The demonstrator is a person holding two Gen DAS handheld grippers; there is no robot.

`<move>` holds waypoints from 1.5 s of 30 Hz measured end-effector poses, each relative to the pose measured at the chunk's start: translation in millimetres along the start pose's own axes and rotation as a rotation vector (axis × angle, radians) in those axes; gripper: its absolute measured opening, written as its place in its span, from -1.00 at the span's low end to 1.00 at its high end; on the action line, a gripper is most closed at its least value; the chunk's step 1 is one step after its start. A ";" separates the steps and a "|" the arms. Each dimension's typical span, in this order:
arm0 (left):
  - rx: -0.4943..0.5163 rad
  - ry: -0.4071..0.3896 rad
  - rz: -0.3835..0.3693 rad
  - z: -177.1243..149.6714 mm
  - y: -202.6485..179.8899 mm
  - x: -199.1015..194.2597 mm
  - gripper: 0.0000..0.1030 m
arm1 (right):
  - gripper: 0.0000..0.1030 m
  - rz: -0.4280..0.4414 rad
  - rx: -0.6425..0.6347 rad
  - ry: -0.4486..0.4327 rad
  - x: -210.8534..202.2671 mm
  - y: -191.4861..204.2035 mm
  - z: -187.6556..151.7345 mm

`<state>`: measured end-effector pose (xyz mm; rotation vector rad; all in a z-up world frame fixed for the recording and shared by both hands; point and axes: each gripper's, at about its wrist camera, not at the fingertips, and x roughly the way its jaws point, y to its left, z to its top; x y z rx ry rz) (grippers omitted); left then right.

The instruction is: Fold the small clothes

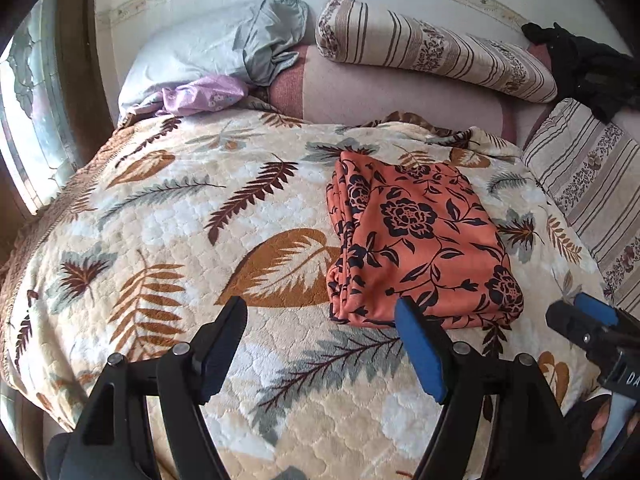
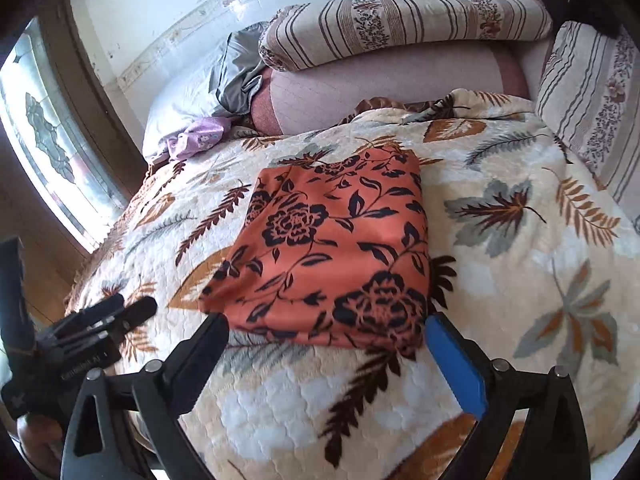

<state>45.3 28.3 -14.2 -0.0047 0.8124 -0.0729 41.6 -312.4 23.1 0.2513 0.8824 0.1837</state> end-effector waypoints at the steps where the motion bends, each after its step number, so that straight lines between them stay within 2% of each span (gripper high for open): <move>1: 0.001 -0.018 0.005 -3.0 -2.0 -10.0 0.60 | 0.93 -0.013 -0.001 -0.007 -8.9 0.5 -8.4; 2: -0.001 -0.033 0.003 -5.4 -3.9 -19.1 0.74 | 0.94 -0.018 -0.002 -0.012 -16.9 0.3 -15.1; 3: -0.006 -0.043 0.002 -7.1 -6.2 -27.0 0.78 | 0.95 -0.023 -0.005 -0.019 -25.3 0.9 -21.3; 6: -0.019 -0.061 0.011 -8.8 -10.2 -39.3 0.80 | 1.00 -0.083 -0.031 -0.049 -43.5 3.8 -31.9; 9: -0.032 -0.023 0.022 -8.6 -12.5 -35.7 0.80 | 1.00 -0.145 -0.058 -0.056 -49.4 6.1 -36.7; 15: -0.018 0.013 0.049 -12.3 -17.5 -30.3 0.81 | 1.00 -0.194 -0.066 -0.069 -51.1 8.7 -37.2; 18: 0.000 0.010 0.058 -12.2 -20.2 -30.3 0.99 | 1.00 -0.219 -0.081 -0.065 -48.1 12.1 -34.7; 30: -0.013 0.034 0.025 -3.7 -17.5 -18.6 0.99 | 1.00 -0.257 -0.089 -0.078 -37.9 20.0 -15.2; 45: 0.006 0.008 0.008 4.2 -20.2 -14.3 0.99 | 1.00 -0.293 -0.115 -0.050 -21.9 21.0 -8.4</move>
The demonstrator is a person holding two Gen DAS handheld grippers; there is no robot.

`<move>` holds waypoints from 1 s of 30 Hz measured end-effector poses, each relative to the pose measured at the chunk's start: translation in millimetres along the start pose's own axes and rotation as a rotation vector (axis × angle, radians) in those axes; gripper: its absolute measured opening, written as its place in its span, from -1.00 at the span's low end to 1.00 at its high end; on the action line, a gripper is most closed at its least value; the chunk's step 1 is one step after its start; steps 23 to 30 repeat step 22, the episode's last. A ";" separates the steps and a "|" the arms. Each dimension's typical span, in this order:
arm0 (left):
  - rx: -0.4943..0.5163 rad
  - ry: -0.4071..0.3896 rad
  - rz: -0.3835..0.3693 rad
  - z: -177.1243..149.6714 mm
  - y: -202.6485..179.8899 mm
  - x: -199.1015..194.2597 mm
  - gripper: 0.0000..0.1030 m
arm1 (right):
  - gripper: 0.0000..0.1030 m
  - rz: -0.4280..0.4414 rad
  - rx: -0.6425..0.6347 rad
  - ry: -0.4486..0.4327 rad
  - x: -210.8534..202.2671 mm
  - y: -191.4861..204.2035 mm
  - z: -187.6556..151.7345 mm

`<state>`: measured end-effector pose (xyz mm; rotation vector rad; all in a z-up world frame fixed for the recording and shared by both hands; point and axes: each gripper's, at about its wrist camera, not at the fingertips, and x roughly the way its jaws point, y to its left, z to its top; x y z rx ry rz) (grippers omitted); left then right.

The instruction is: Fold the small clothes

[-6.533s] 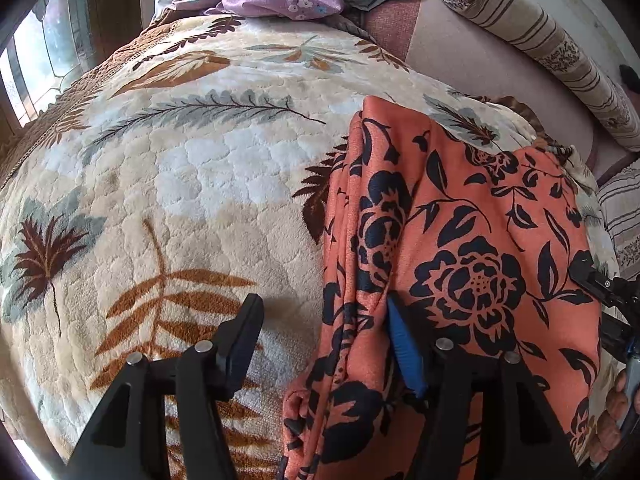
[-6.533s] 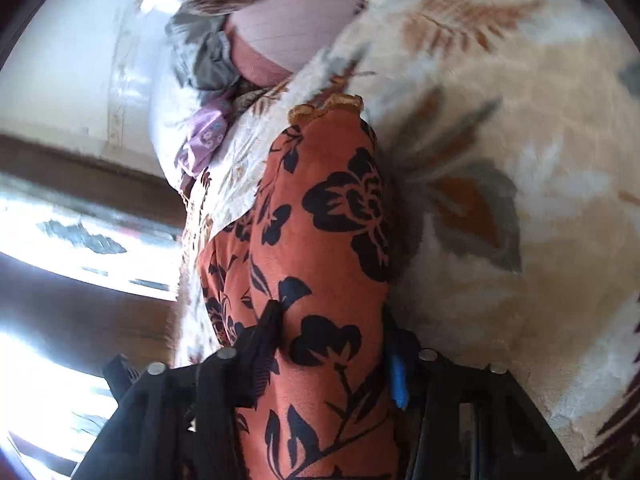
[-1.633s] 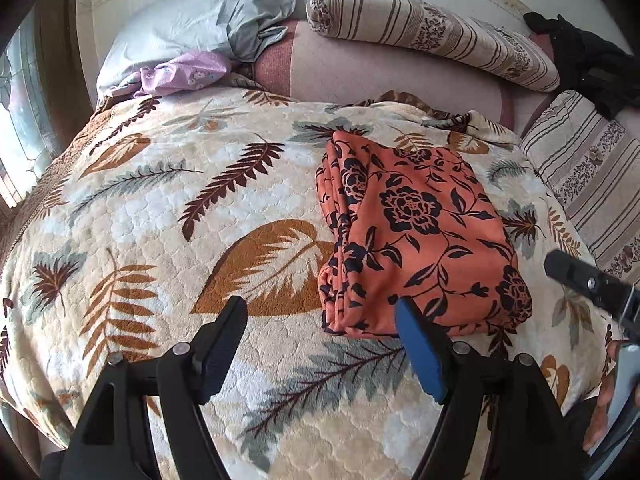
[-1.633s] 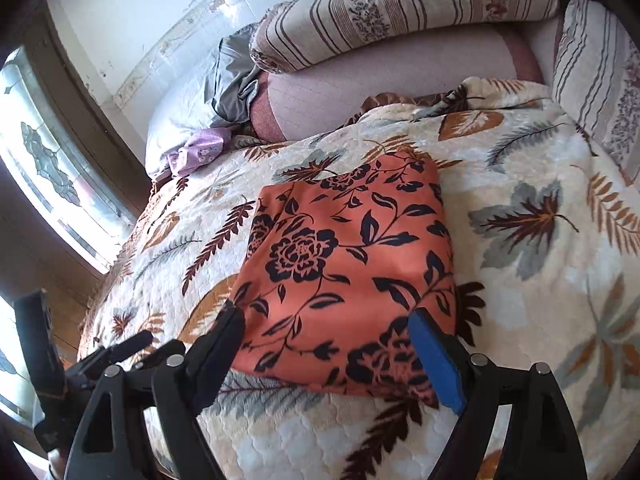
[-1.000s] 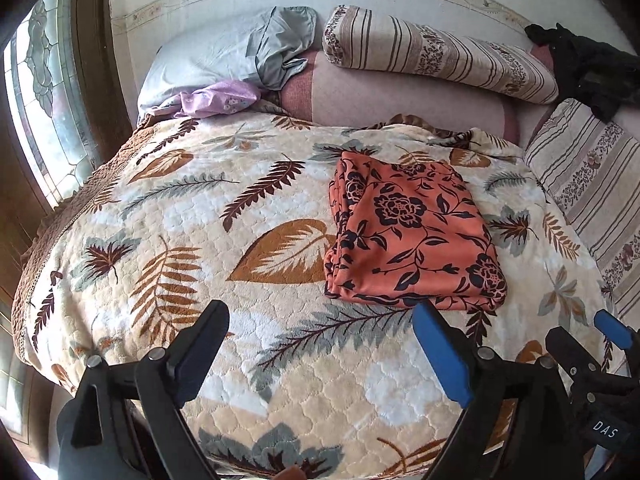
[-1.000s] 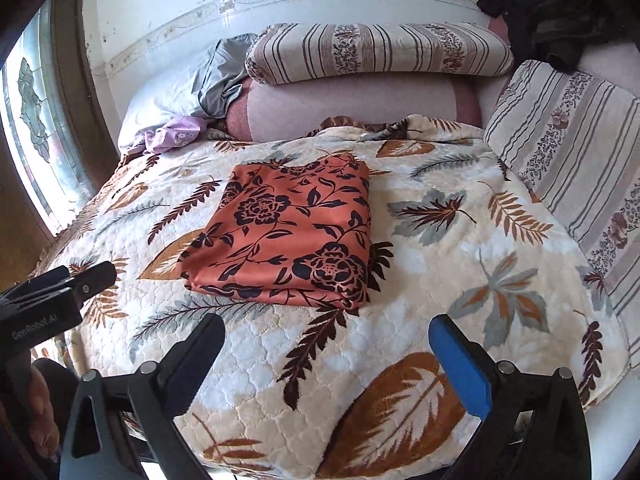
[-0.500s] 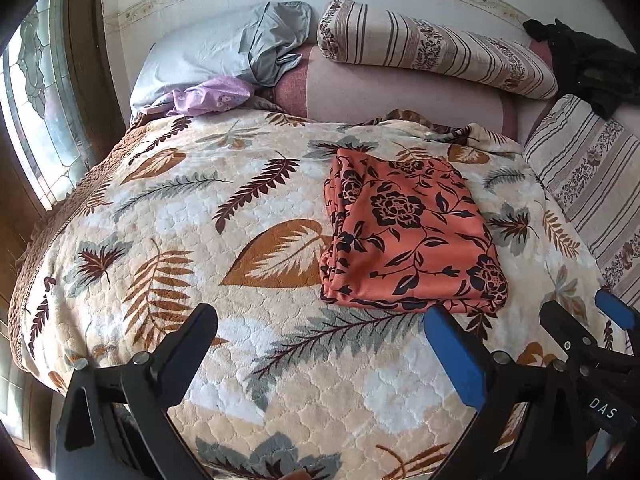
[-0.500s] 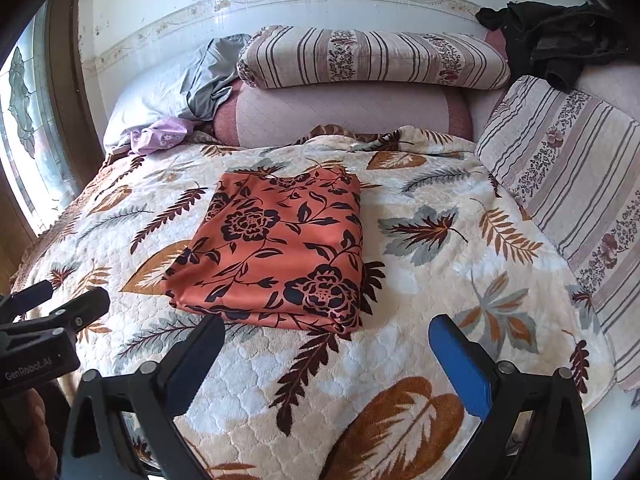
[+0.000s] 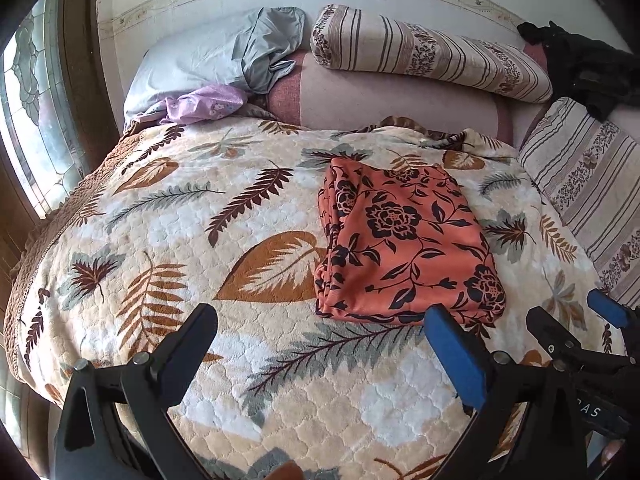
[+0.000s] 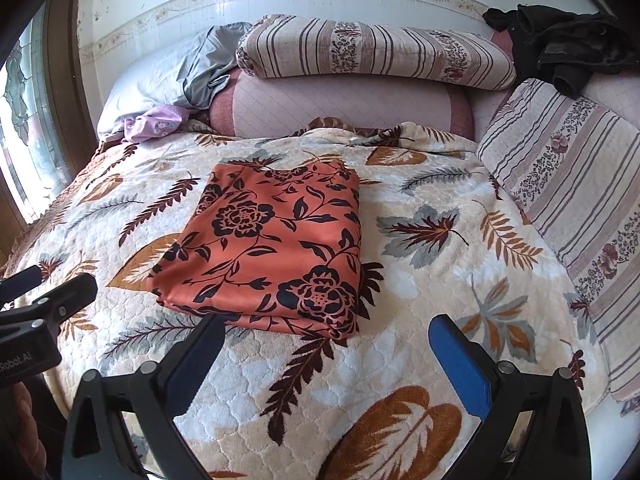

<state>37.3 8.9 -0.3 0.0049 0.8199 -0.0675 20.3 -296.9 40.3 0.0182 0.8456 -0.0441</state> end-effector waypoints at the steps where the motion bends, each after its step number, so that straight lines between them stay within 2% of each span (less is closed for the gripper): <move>1: 0.002 0.002 -0.004 0.6 -0.4 0.2 0.99 | 1.00 -0.001 -0.002 -0.001 0.2 0.1 0.6; 11: 0.002 0.036 -0.038 4.7 -5.3 10.0 0.99 | 1.00 -0.003 -0.002 0.002 2.2 -2.9 3.2; 19: 0.024 0.004 -0.012 10.5 -10.7 11.5 0.99 | 1.00 0.006 -0.002 0.012 11.5 -6.8 6.6; 30: 0.028 0.005 -0.013 13.9 -12.0 15.0 0.99 | 1.00 0.011 0.002 0.016 15.2 -6.8 8.0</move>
